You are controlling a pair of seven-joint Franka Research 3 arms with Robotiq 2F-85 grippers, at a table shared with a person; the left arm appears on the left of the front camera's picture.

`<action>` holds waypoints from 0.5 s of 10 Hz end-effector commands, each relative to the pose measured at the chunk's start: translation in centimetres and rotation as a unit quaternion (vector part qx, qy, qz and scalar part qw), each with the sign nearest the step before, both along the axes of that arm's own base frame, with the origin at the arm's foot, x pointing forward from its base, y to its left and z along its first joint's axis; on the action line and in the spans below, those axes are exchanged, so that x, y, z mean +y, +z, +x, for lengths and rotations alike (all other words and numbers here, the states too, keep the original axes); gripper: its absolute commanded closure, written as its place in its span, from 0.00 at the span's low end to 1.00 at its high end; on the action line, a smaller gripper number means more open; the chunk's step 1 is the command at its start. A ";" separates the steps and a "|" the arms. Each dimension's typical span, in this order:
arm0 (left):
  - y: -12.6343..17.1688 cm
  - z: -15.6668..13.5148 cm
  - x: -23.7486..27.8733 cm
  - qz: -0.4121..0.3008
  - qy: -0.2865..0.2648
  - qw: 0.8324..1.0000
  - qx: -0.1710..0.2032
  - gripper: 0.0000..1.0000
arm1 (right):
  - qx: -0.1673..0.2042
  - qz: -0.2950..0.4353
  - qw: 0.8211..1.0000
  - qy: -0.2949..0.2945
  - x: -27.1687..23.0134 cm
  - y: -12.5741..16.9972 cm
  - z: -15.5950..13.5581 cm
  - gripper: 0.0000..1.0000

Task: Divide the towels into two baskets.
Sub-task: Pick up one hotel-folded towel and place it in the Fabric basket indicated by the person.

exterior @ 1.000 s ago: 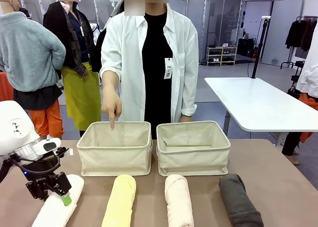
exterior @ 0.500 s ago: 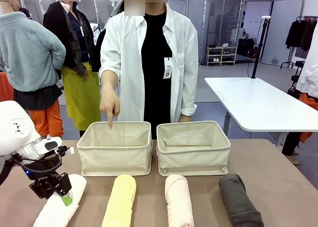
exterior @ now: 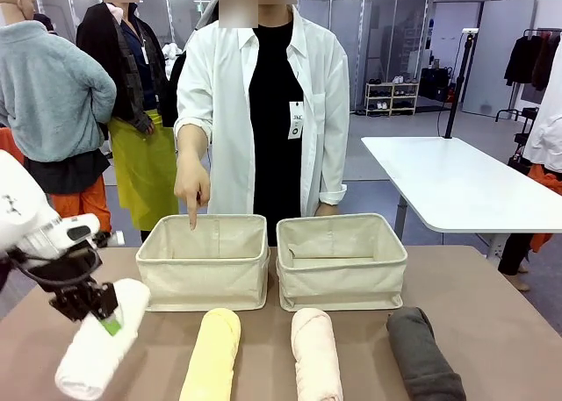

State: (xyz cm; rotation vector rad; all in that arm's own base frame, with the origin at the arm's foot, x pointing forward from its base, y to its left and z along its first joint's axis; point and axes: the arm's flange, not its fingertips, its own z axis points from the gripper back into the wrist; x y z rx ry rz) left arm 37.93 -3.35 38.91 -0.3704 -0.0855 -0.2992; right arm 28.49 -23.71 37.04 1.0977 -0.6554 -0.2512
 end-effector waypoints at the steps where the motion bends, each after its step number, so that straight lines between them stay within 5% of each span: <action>1: 3.8 -6.1 1.9 -0.004 -0.044 0.998 -0.043 0.90 | -0.009 0.002 1.000 -0.001 -0.1 0.2 0.0 0.00; 3: 9.2 -6.0 2.8 0.027 -0.135 0.987 -0.085 0.90 | -0.009 0.002 1.000 -0.001 -0.1 0.2 0.0 0.00; 5: 11.7 -5.6 2.4 0.075 -0.295 0.944 -0.129 0.90 | -0.009 0.002 1.000 -0.001 -0.1 0.2 0.0 0.00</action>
